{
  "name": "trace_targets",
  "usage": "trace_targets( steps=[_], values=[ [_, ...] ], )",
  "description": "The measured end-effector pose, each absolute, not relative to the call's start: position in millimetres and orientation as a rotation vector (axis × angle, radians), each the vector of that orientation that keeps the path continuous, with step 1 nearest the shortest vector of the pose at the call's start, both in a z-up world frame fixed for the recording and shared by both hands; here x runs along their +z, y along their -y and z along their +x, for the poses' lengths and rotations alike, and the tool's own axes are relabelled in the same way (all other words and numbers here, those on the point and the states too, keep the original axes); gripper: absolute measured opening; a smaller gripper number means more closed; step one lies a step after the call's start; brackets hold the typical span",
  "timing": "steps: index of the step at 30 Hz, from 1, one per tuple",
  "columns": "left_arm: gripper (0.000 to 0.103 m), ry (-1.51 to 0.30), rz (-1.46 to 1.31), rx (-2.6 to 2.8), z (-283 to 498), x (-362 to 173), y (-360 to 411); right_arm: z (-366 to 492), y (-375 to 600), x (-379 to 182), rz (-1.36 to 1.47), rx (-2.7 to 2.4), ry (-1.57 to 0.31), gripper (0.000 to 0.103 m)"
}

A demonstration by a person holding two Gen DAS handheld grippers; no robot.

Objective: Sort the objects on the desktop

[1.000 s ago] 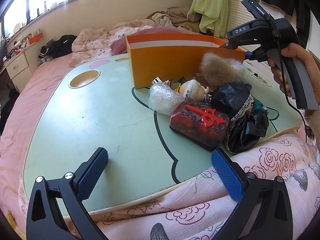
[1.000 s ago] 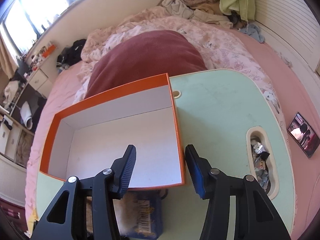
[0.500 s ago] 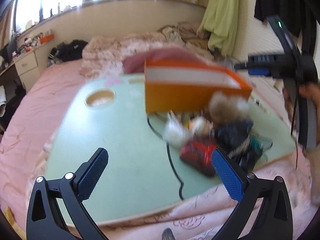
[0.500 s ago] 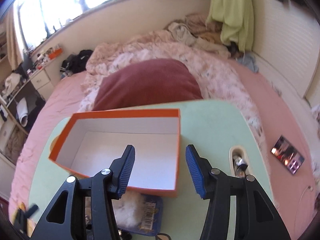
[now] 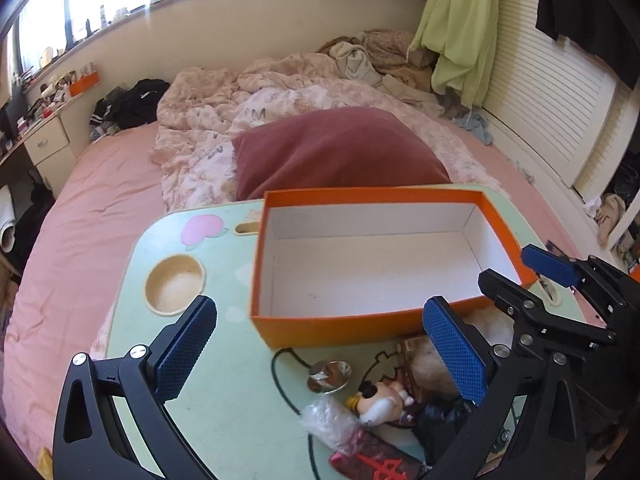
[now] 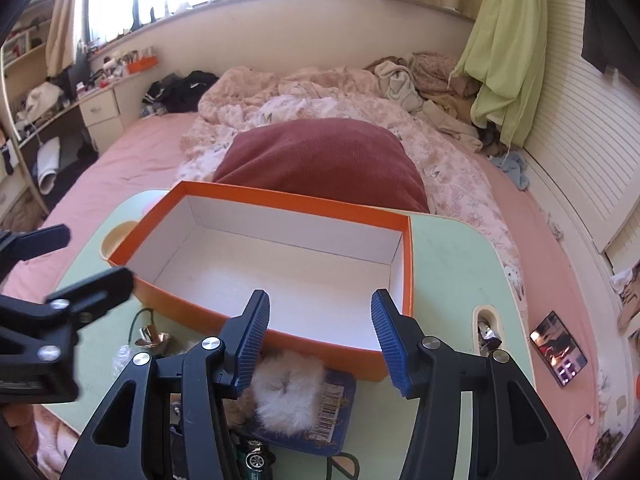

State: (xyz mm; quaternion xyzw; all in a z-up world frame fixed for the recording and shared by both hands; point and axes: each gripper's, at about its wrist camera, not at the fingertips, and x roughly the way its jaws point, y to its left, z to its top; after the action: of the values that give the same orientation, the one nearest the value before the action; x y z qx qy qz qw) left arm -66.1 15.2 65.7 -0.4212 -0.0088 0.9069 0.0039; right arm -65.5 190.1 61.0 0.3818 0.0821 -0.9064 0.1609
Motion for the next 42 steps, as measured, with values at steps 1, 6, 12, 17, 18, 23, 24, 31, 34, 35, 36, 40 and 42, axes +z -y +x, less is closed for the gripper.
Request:
trace_targets(
  steps=[1,6,12,17,18,23,24,31,34,35,36,40,42],
  values=[
    [0.102,0.031,-1.323,2.831,-66,63,-19,-65,-192,60,1.091,-2.589,-0.231,0.053],
    [0.102,0.0,-1.211,2.892,-28,78,-20,-51,-210,71,1.082,-2.586,-0.121,0.053],
    [0.102,-0.017,-1.129,2.85,50,77,-12,17,-241,75,1.022,-2.528,-0.024,0.078],
    [0.102,-0.048,-1.219,2.886,82,31,-4,55,-253,49,1.11,-2.439,-0.094,0.078],
    [0.102,-0.069,-1.237,2.894,84,23,-3,59,-256,41,1.138,-2.436,-0.108,0.078],
    [0.102,-0.035,-1.315,2.836,77,-6,-3,62,-263,9,1.229,-2.431,-0.092,0.078],
    [0.102,-0.032,-1.342,2.817,73,-13,-4,59,-262,1,1.258,-2.433,-0.101,0.078],
    [0.102,-0.003,-1.296,2.802,74,-17,-3,59,-253,-15,1.189,-2.524,-0.214,0.1],
    [0.103,-0.005,-1.293,2.803,75,-16,-3,57,-255,-17,1.189,-2.527,-0.211,0.102],
    [0.102,-0.005,-1.292,2.803,75,-17,-3,57,-256,-17,1.188,-2.528,-0.21,0.102],
    [0.102,-0.005,-1.291,2.804,75,-17,-3,56,-257,-18,1.187,-2.528,-0.211,0.103],
    [0.103,-0.003,-1.289,2.804,75,-18,-3,57,-256,-17,1.189,-2.527,-0.211,0.103],
    [0.102,-0.002,-1.289,2.804,75,-18,-3,56,-257,-17,1.189,-2.527,-0.211,0.103]
  ],
)
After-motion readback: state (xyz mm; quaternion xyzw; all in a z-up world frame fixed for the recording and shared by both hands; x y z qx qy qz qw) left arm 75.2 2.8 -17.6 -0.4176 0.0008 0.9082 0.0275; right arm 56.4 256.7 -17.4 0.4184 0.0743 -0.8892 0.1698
